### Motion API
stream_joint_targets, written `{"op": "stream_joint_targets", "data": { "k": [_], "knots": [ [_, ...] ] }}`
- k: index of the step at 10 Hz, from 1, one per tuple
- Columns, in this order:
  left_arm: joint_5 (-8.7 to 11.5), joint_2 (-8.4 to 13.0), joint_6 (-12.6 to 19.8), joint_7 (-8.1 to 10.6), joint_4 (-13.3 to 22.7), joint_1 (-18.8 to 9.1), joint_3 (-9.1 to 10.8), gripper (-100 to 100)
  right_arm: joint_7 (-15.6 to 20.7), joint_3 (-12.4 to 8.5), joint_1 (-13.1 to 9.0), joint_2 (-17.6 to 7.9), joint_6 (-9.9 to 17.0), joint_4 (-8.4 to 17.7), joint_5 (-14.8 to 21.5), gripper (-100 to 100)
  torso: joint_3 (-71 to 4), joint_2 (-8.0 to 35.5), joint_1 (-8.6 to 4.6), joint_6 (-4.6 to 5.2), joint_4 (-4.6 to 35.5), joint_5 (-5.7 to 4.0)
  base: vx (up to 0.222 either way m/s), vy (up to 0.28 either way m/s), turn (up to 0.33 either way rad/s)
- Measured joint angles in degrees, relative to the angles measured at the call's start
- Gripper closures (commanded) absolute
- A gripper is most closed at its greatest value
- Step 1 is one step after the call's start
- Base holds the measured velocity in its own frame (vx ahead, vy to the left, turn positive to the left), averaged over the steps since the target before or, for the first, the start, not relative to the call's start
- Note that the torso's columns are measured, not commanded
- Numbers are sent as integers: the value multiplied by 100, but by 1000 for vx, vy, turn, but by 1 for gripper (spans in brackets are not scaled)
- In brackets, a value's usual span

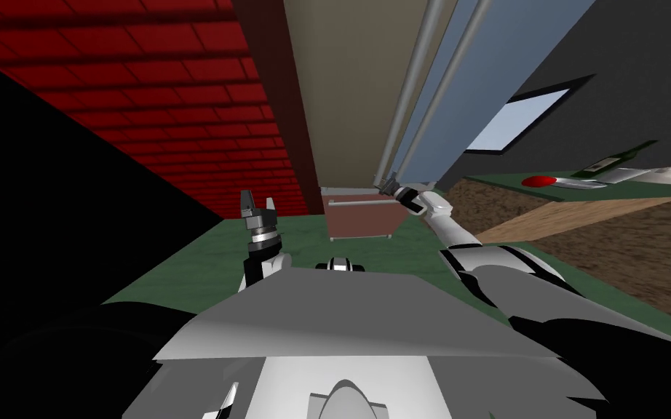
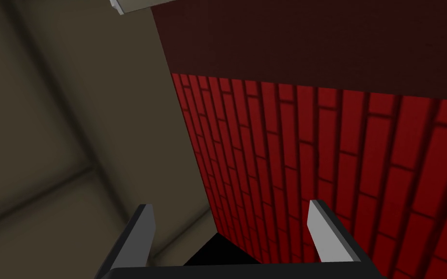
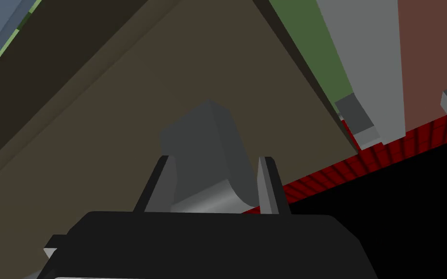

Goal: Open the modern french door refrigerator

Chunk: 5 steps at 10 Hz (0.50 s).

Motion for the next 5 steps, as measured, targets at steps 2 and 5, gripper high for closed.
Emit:
{"op": "stream_joint_targets", "data": {
  "k": [2,5],
  "knots": [
    [0,-1,0,0,0,0,0,0,-17,-29,-37,-56,179,146,43,100,-6,-11,19,0,3,6,-180,260,-111],
    [0,0,0,0,0,1,0,0,-48,-111,19,-144,481,216,93,100,3,1,-9,17,4,-4,-146,204,-88]
  ]
}}
